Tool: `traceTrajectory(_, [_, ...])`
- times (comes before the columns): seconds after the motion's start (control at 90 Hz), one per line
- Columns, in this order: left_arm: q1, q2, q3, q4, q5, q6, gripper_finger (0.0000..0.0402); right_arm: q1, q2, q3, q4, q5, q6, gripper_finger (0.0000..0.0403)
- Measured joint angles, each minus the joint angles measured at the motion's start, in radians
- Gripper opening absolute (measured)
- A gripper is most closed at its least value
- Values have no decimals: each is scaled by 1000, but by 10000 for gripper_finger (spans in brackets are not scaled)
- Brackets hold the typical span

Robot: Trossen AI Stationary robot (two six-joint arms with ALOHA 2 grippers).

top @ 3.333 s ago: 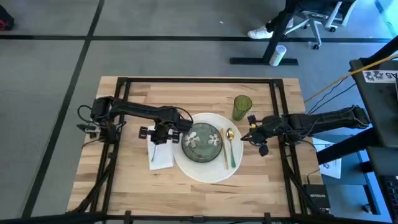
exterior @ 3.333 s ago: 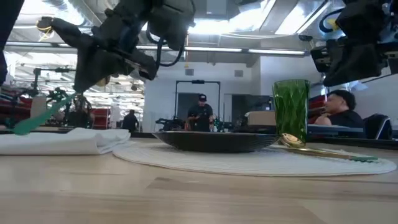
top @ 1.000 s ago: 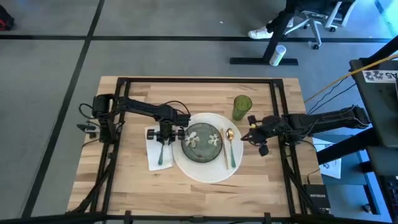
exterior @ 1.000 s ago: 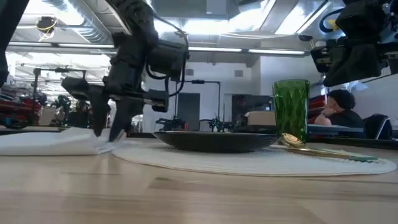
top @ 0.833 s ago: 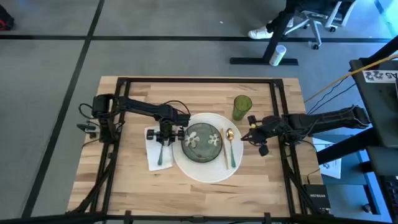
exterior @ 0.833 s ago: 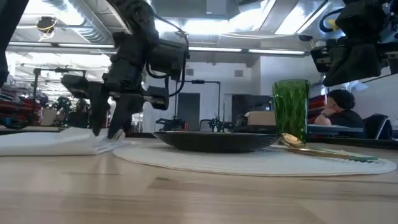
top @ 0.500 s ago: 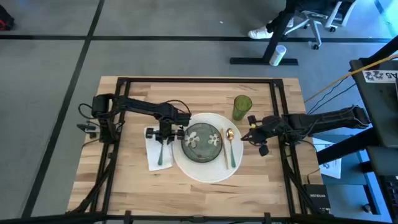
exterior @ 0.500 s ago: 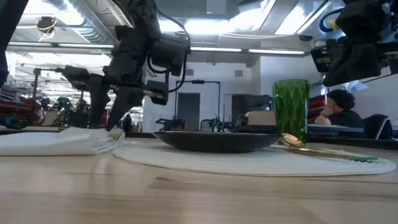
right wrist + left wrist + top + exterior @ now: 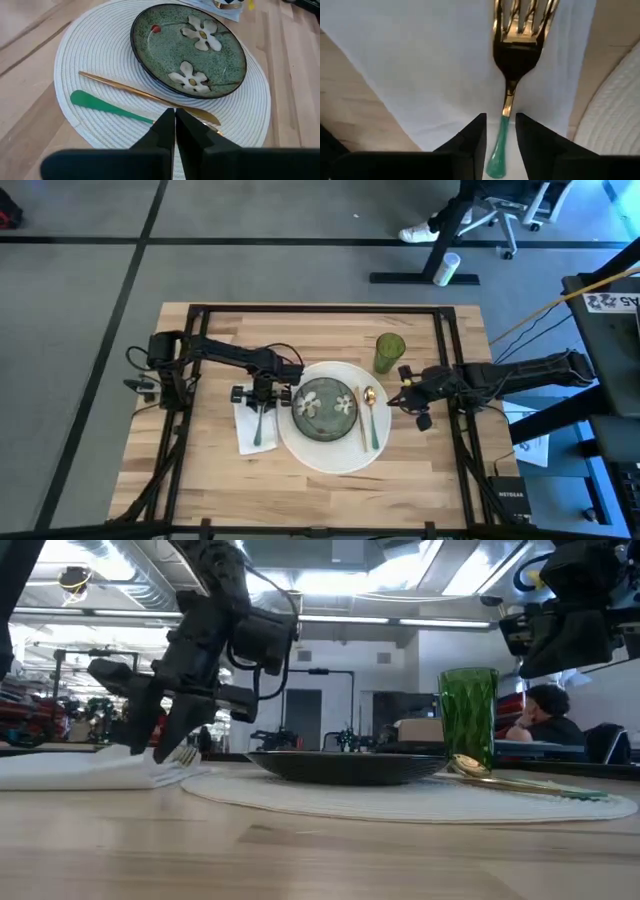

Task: Set table place
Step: Put the green fork on the white table napkin

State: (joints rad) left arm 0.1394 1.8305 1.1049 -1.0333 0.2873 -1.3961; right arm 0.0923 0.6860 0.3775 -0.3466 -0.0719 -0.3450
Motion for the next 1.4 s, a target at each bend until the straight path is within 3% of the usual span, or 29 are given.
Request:
traceTrajectory(0.267, [0,0,0,23,0,20,4,0,0,0,0,0,0,1])
traceTrajectory(0.856, [-48,-78,10,-80,24,-62,0,0,0,0,-2,0,-2,1])
traceTrajectory(1.4, [-48,-77,-50,-16,24,-95,0,0,0,0,-3,0,-1,1])
